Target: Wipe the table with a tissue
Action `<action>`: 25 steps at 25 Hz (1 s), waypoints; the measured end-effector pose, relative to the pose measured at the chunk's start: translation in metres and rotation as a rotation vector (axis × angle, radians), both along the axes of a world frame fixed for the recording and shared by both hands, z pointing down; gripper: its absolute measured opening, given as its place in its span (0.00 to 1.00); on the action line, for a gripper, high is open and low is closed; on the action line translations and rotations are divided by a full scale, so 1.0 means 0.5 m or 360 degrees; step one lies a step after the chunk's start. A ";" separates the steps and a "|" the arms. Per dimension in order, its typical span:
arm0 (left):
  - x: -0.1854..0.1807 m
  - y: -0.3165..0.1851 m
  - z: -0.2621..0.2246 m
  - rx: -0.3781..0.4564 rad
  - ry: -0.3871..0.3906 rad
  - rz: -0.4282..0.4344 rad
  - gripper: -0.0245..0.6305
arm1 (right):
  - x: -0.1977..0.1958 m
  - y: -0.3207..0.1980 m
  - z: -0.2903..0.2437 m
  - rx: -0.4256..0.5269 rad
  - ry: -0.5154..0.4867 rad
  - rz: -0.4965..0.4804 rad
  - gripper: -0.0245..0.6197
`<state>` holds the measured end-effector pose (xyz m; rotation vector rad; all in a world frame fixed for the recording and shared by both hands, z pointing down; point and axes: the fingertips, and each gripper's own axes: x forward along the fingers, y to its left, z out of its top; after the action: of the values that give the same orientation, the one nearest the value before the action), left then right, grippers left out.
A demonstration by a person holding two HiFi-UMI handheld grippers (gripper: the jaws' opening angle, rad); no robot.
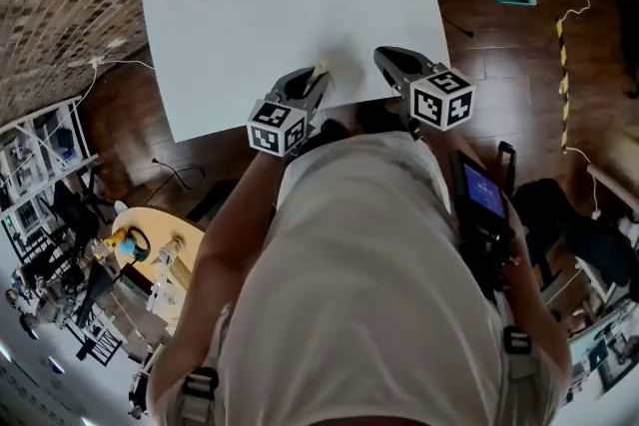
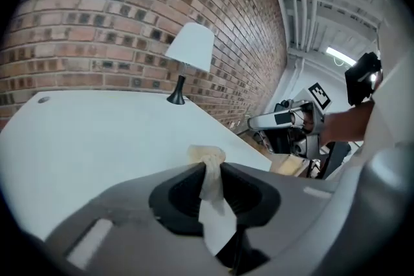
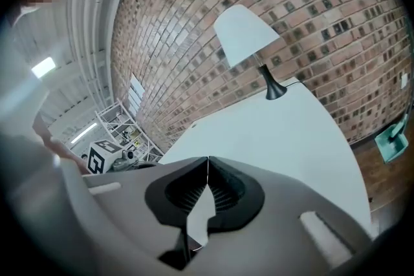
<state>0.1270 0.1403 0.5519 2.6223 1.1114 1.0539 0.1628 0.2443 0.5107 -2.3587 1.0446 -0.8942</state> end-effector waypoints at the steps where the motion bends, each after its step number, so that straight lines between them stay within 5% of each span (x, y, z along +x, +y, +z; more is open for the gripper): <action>1: -0.007 -0.022 -0.007 -0.0002 0.0013 -0.0049 0.15 | -0.003 -0.012 -0.004 0.0003 0.0007 -0.0021 0.05; 11: -0.095 -0.234 -0.081 -0.0066 0.0174 -0.0525 0.15 | -0.092 -0.170 -0.070 0.0065 0.0147 -0.0277 0.05; 25: -0.229 -0.329 -0.132 -0.0125 0.0337 -0.0548 0.15 | -0.219 -0.268 -0.154 0.0012 0.0334 -0.0331 0.05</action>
<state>0.0127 -0.0242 0.4861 2.7725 0.6755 0.6644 0.0532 0.1105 0.4336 -2.4091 1.3944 -0.7204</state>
